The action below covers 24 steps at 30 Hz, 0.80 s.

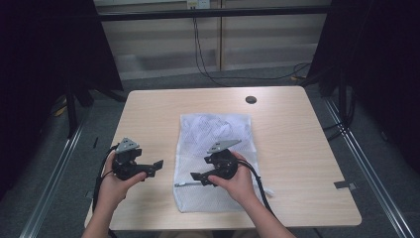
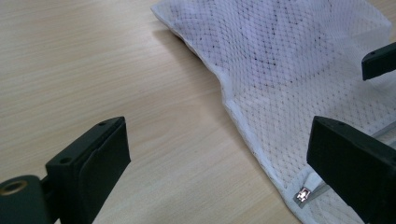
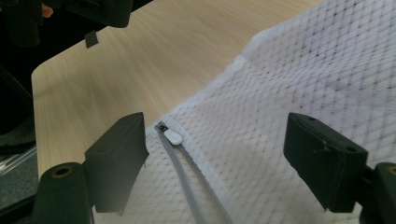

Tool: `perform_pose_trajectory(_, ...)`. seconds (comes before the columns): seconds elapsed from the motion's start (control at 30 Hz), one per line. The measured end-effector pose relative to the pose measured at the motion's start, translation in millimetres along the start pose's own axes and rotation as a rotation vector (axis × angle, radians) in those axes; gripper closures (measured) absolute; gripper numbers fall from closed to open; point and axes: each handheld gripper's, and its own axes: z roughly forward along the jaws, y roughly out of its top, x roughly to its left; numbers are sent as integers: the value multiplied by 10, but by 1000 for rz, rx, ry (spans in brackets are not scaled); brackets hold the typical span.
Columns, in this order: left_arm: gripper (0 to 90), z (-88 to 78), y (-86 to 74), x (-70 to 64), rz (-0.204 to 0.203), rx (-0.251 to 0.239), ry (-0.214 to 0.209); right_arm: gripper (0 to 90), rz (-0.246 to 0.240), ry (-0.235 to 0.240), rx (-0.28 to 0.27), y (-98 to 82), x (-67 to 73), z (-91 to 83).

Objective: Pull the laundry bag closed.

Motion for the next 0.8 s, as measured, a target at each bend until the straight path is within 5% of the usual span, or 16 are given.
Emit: perform_pose_trajectory(0.8, 60, -17, -22, 29, 3, 17, -3, 302, 63, 71, 24, -17, 121, 306)
